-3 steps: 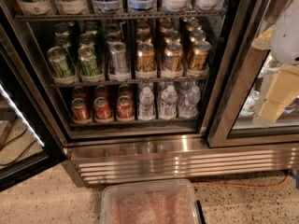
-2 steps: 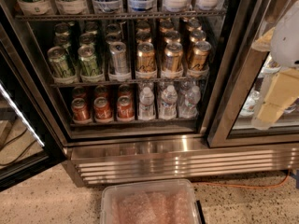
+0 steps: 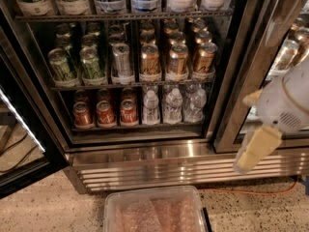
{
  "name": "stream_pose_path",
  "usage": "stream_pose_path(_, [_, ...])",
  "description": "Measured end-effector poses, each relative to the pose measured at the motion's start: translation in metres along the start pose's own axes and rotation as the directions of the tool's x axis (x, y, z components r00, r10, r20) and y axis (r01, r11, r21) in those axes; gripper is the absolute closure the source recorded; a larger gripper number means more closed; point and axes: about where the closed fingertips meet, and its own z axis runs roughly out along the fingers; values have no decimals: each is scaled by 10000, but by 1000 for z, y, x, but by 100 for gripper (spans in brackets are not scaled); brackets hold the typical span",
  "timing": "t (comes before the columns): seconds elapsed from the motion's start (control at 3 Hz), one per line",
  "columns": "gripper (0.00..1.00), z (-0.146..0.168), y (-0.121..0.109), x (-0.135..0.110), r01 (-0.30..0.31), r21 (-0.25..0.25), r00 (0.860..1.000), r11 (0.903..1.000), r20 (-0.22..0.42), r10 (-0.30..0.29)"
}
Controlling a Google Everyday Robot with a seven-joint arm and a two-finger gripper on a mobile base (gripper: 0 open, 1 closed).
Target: Pick coke can from bottom shelf of fridge
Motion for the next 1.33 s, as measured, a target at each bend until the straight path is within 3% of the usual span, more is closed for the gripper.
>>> stream_pose_path(0.33, [0, 93, 38, 3, -1047, -1652, 9817, 9807, 1405, 1284])
stream_pose_path(0.67, [0, 175, 75, -8, -1293, -3467, 9648, 9290, 1723, 1985])
stream_pose_path(1.0, [0, 175, 75, -8, -1290, -3468, 9648, 9290, 1724, 1984])
stream_pose_path(1.33, [0, 204, 73, -32, -730, -3823, 9684, 9212, 1937, 1571])
